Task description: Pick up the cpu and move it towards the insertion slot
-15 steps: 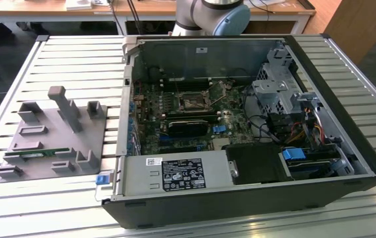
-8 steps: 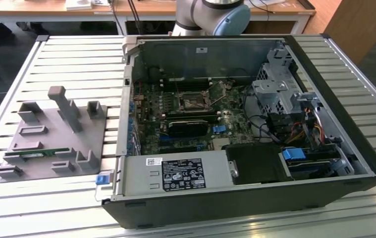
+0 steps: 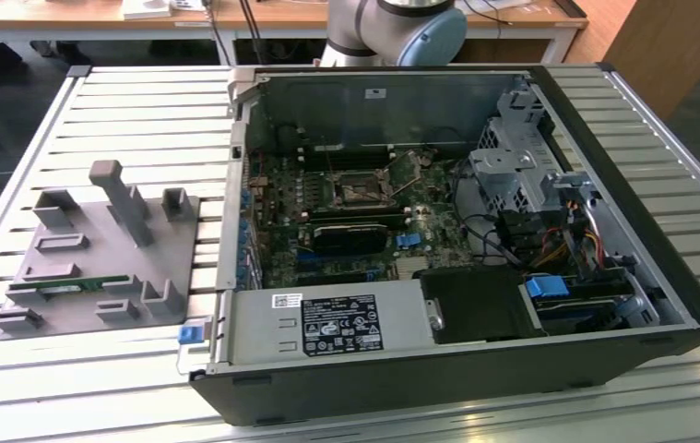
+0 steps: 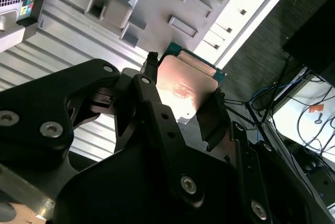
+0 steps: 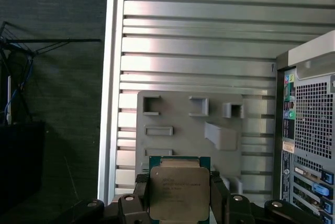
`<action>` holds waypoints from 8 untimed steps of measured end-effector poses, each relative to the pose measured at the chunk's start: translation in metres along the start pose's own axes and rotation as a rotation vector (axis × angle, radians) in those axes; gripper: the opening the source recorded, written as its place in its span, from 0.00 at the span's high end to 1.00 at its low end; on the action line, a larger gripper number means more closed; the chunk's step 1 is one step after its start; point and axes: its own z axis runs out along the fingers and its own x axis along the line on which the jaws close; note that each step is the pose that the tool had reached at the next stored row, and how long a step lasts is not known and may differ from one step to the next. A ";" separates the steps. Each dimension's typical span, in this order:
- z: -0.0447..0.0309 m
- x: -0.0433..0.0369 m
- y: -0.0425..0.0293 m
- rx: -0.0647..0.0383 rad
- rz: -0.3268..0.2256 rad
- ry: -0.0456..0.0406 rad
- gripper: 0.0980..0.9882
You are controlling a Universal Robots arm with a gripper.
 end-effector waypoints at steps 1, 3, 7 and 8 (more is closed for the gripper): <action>0.0000 -0.0009 0.0000 0.000 0.000 0.0005 0.50; -0.0001 -0.0029 -0.0001 0.000 0.000 0.0015 0.50; -0.0002 -0.0069 -0.0002 0.000 0.000 0.0039 0.50; -0.0002 -0.0080 -0.0002 0.000 0.000 0.0045 0.50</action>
